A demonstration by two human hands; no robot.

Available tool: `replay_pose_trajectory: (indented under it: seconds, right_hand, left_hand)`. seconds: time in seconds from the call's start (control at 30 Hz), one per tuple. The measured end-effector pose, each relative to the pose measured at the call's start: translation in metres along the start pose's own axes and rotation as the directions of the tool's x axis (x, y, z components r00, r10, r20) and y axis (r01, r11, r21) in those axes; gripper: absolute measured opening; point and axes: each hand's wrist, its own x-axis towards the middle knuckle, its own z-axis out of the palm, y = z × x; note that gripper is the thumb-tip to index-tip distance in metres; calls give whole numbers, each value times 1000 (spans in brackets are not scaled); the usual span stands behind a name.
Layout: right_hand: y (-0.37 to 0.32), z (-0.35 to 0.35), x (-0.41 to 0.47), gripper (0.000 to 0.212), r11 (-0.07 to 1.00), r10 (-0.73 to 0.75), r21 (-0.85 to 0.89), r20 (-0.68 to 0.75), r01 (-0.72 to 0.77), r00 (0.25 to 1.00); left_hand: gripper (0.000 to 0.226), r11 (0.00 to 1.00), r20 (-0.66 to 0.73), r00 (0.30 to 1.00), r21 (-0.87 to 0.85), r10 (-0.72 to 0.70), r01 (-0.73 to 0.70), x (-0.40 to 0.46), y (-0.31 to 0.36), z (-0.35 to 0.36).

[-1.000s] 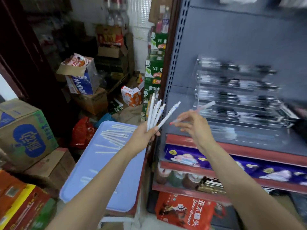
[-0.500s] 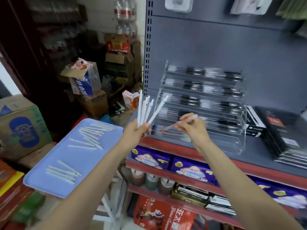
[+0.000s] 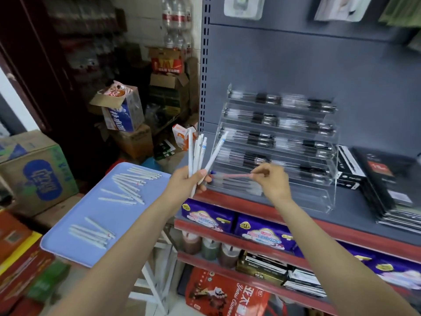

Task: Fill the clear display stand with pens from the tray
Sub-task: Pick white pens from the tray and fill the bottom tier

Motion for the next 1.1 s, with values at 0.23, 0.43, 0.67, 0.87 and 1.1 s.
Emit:
replay_pose_trajectory:
  seconds: [0.23,0.43,0.67,0.87,1.1]
  right_hand:
    - [6,5,-2,1,964,-26,-263,75,45,997]
    - [-27,-9,-14,20,962,-128,253,76,105,989]
    - [-2,-50,-14,10,756,91,641,95,-131,991]
    - [50,-112,-5,13,989,-36,139,-28,40,999]
    - [69,-109,1,16,833,-186,-490,194,259,963]
  left_hand:
    - [25,1000,78,997,6,-23,23,8,-2,5]
    - [21,999,172,985,52,-17,9,7,10,34]
    - [25,994,300,954,110,-25,-9,7,24,97]
    - [10,1000,102,995,10,-9,8,15,26,129]
    - [9,1000,48,999,-5,25,-25,14,18,144]
